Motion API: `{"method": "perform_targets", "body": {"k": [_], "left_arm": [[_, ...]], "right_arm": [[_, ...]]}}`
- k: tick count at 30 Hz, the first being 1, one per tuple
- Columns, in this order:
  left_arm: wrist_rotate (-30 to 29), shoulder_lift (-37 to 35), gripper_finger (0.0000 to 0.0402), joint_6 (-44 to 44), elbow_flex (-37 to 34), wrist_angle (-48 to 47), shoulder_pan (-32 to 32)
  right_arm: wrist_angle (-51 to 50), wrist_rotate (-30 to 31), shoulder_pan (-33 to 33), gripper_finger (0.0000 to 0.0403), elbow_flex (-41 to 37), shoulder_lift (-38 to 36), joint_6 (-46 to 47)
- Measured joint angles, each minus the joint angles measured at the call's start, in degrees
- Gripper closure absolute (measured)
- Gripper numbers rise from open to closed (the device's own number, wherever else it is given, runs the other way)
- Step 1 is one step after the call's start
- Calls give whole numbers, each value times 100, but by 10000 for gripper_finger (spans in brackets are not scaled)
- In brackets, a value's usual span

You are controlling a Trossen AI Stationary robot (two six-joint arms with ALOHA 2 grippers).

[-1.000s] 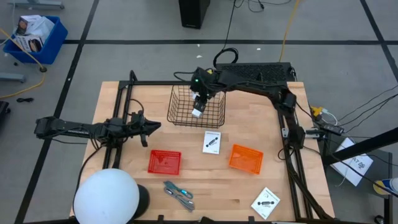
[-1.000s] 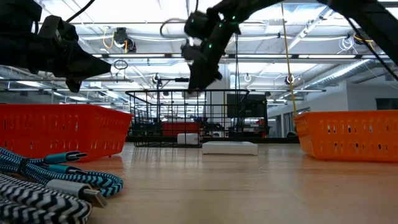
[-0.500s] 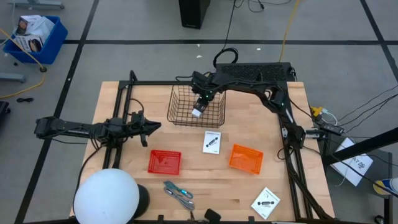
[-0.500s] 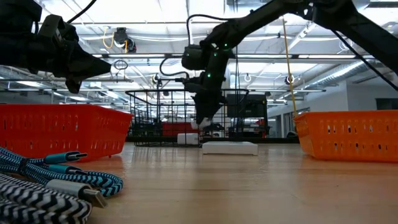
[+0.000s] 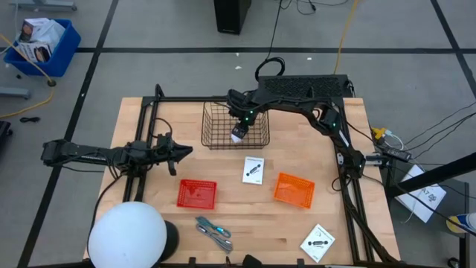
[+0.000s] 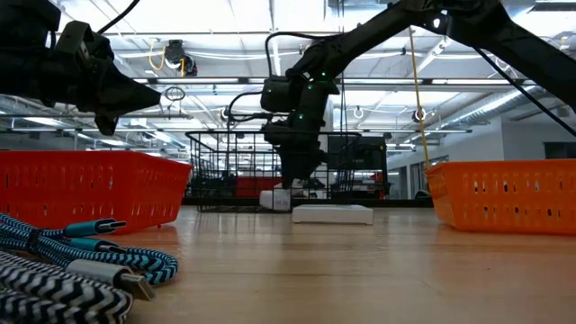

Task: Pick and place items into bin
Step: Put the white charger adapter into wire basket, then put the blue charger cable into the red basket

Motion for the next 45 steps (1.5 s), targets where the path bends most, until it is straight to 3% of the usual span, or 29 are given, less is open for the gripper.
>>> {"method": "perform_targets", "body": {"k": [13,25,35,40,45], "left_arm": [[0,0,364,-56,0,-30,-1],[28,-2,364,-76,0,-92,0],[138,0,364,-111,0,-140,-2],[137,0,364,-152,-2,-232,-4],[138,-1,364,-221,-2,-223,-4]], "right_arm": [[-52,245,183,181,0,-157,-112],[-595,352,622,170,-2,-1114,181],[-697,352,2187,171,-34,-1350,680],[-419,493,3143,172,-520,-1343,1301],[965,520,4005,180,-1322,-1352,2257]]}}
